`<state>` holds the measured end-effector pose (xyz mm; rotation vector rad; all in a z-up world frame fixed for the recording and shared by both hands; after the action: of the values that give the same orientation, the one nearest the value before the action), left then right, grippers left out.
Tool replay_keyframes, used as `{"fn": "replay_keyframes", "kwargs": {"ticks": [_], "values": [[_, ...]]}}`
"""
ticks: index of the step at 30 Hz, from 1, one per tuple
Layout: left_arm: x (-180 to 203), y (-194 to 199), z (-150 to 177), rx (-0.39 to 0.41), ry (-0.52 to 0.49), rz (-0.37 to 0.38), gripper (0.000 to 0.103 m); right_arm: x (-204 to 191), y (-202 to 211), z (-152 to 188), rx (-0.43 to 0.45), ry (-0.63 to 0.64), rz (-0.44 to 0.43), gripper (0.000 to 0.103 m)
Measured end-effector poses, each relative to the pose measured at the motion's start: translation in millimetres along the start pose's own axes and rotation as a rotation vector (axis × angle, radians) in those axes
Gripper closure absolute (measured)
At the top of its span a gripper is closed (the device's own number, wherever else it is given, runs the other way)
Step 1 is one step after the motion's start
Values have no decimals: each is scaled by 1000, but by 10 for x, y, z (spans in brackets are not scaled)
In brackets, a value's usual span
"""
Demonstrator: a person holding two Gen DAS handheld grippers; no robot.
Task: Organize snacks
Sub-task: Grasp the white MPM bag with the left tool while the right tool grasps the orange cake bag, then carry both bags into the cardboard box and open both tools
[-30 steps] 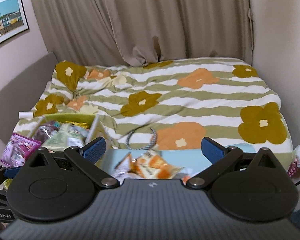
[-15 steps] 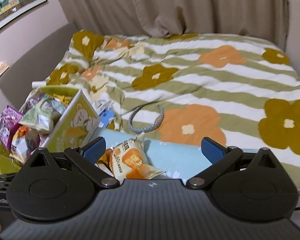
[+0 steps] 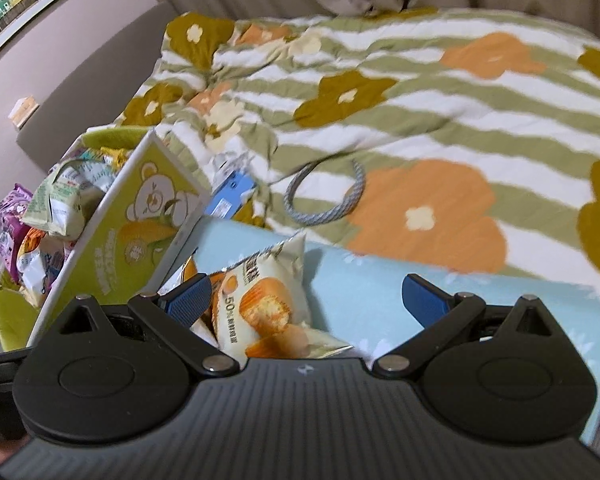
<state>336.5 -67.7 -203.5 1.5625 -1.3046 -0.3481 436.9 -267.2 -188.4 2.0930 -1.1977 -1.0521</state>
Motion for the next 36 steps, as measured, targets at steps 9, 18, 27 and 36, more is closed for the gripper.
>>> {"fn": "replay_keyframes", "kwargs": {"ticks": [9,18,27,36], "values": [[-98,-54,155,13,-48,11,23,-7,-274,109,-77,12,-30,0],[-162,107,236,27,-147,-43,26,-83,-345,158,-89,87,-59,0],[-130,203,297,48,-228,-86,27,-264,-430,219,-105,220,-50,0],[-126,246,306,48,-276,-110,27,-457,-577,298,-108,330,-40,11]]}}
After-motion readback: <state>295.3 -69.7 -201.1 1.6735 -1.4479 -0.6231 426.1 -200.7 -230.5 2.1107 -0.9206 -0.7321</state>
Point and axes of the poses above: each gripper's, at about its wrist camera, not at the fingertips, and y roughly against the way its jaws point, x to its right, z to its underside, the point moved 4 cm from there along -y, roughly the way its jaws point, and after that the axes turned 2 degrees about x, right-handed, at the moved point
